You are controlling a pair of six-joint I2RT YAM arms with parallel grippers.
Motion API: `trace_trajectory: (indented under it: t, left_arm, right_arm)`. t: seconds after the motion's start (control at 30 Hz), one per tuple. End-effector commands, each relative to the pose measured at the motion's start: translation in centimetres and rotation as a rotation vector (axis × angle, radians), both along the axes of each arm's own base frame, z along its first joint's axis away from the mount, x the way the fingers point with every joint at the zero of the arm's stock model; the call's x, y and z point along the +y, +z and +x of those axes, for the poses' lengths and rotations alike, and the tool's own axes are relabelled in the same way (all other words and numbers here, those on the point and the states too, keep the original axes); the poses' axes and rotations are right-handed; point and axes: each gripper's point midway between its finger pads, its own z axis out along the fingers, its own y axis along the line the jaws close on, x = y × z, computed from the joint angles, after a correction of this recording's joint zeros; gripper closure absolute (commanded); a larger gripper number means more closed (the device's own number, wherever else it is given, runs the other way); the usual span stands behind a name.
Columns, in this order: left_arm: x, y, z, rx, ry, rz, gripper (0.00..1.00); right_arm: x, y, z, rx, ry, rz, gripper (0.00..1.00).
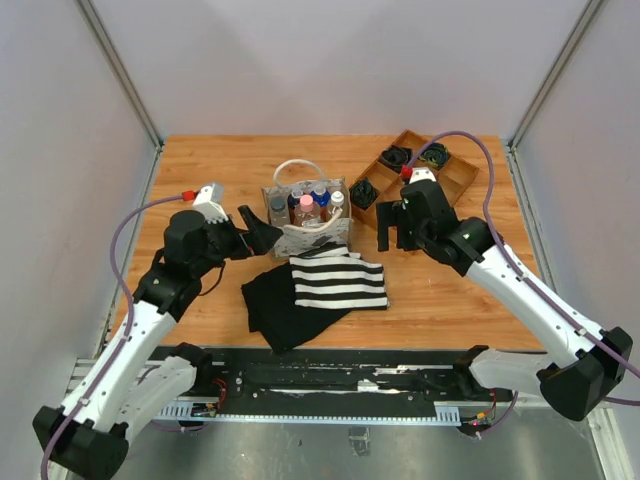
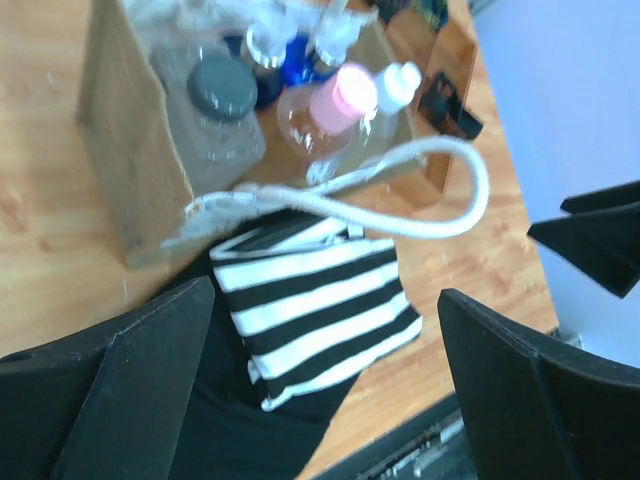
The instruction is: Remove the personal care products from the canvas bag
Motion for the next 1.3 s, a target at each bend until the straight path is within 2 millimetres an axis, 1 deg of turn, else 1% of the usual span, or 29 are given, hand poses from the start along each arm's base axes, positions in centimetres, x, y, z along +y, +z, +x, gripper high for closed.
trace_trajectory:
  t: [0.0, 0.07, 0.17, 0.2, 0.27, 0.33, 0.43, 0.5, 0.53, 0.6, 0.67, 0.77, 0.87, 0.93, 1.0, 1.07, 1.13, 1.27]
  left_arm:
    - [2.4, 0.0, 1.0, -0.035, 0.106, 0.110, 0.00]
    - [3.9, -0.3, 1.7, 0.009, 0.173, 0.191, 0.00]
    - [5.9, 1.2, 2.4, -0.027, 0.268, 0.247, 0.00]
    - [6.6, 1.7, 2.5, -0.040, 0.305, 0.262, 0.00]
    - [7.6, 2.7, 2.5, -0.062, 0.350, 0.280, 0.00]
    - [8.2, 2.9, 2.5, -0.065, 0.371, 0.307, 0.00]
    - [8.3, 2.3, 2.4, -0.043, 0.370, 0.327, 0.00]
    - [8.0, 2.1, 2.4, -0.049, 0.360, 0.304, 0.00]
    - [7.9, 2.1, 2.3, -0.053, 0.359, 0.292, 0.00]
    - [7.8, 2.0, 2.3, -0.057, 0.361, 0.279, 0.00]
    - [7.7, 2.0, 2.3, -0.059, 0.359, 0.274, 0.00]
    - [7.5, 1.8, 2.3, -0.054, 0.350, 0.271, 0.00]
    - [7.4, 1.8, 2.2, -0.054, 0.345, 0.263, 0.00]
    - [7.5, 1.7, 2.0, -0.051, 0.347, 0.267, 0.00]
    - [7.7, 1.7, 1.8, -0.053, 0.350, 0.269, 0.00]
    - [7.7, 1.7, 1.7, -0.053, 0.350, 0.269, 0.00]
    - [7.7, 1.8, 1.6, -0.054, 0.347, 0.268, 0.00]
    - [7.9, 1.7, 1.4, -0.054, 0.347, 0.279, 0.00]
  right_arm:
    - [-1.4, 1.8, 0.2, -0.017, -0.020, -0.034, 0.02]
    - [-1.5, 1.7, 0.1, 0.004, -0.021, -0.046, 0.02]
    - [-1.5, 1.3, 0.2, 0.017, -0.013, -0.066, 0.02]
    - [-1.1, 1.2, 0.2, 0.021, 0.004, -0.057, 0.02]
    - [0.2, 0.6, -0.2, 0.043, 0.075, -0.020, 0.02]
    - [1.4, -0.5, -0.7, 0.095, 0.120, 0.014, 0.02]
    - [3.7, -3.6, -1.9, 0.220, 0.175, 0.077, 0.02]
    - [5.1, -6.2, -2.6, 0.278, 0.197, 0.121, 0.01]
    - [5.7, -7.2, -2.7, 0.287, 0.203, 0.130, 0.01]
    - [7.8, -8.5, -3.4, 0.302, 0.251, 0.137, 0.01]
    - [10.1, -9.2, -4.3, 0.293, 0.314, 0.068, 0.02]
    - [12.5, -10.4, -4.9, 0.305, 0.358, -0.045, 0.01]
    - [14.7, -11.1, -4.8, 0.278, 0.390, -0.127, 0.02]
    - [16.3, -10.6, -4.6, 0.256, 0.411, -0.158, 0.01]
    - [17.8, -10.7, -4.5, 0.247, 0.428, -0.166, 0.02]
    - [18.8, -11.1, -4.1, 0.245, 0.430, -0.172, 0.02]
    - [19.3, -11.5, -3.8, 0.244, 0.422, -0.189, 0.01]
    - [20.4, -12.1, -4.3, 0.253, 0.449, -0.190, 0.02]
